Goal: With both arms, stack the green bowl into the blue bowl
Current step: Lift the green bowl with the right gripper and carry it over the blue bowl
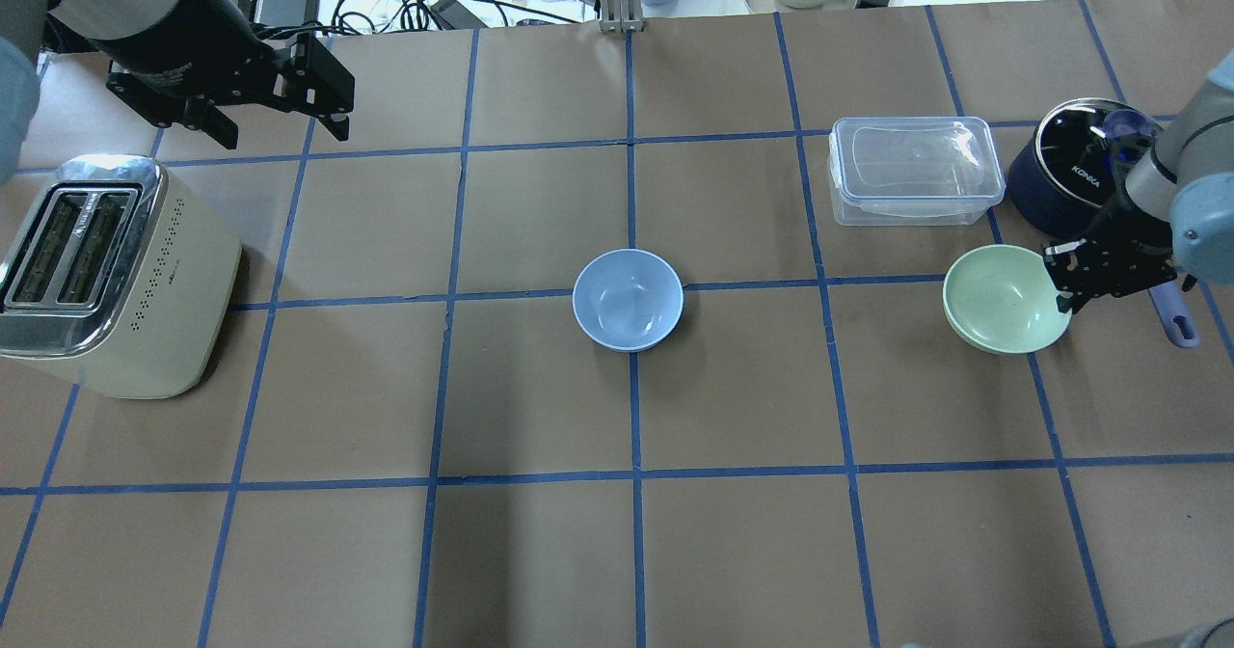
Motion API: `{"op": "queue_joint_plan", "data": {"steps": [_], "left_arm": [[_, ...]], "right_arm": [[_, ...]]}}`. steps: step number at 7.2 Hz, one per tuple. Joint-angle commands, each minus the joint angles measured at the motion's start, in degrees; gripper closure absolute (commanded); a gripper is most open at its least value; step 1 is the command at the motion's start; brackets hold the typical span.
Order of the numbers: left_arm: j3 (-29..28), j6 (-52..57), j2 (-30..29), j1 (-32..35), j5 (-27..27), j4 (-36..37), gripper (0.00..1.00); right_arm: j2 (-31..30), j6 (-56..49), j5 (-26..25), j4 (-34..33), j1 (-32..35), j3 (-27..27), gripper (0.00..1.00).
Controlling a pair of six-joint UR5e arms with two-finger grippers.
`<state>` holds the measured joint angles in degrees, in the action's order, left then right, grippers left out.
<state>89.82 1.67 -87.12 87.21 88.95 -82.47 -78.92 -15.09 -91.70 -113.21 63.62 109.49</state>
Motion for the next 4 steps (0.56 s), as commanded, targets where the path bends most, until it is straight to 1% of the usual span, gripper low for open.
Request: {"op": "queue_joint_plan", "data": {"steps": [1, 2, 3, 4], "left_arm": [[0.01, 0.00, 0.29, 0.06, 0.00, -0.15, 0.00], [0.01, 0.00, 0.37, 0.06, 0.00, -0.32, 0.00], [0.27, 0.00, 0.46, 0.06, 0.00, -0.33, 0.00], [0.62, 0.00, 0.64, 0.15, 0.00, -0.33, 0.00]], "right_arm": [[-1.06, 4.79, 8.33, 11.56, 7.97, -7.94, 1.00], [-1.06, 9.24, 12.55, 12.13, 12.53, -8.84, 1.00], [-0.88, 16.51, 14.16, 11.79, 18.24, -8.77, 1.00], [-0.53, 23.72, 16.35, 7.26, 24.91, -9.11, 1.00]]}}
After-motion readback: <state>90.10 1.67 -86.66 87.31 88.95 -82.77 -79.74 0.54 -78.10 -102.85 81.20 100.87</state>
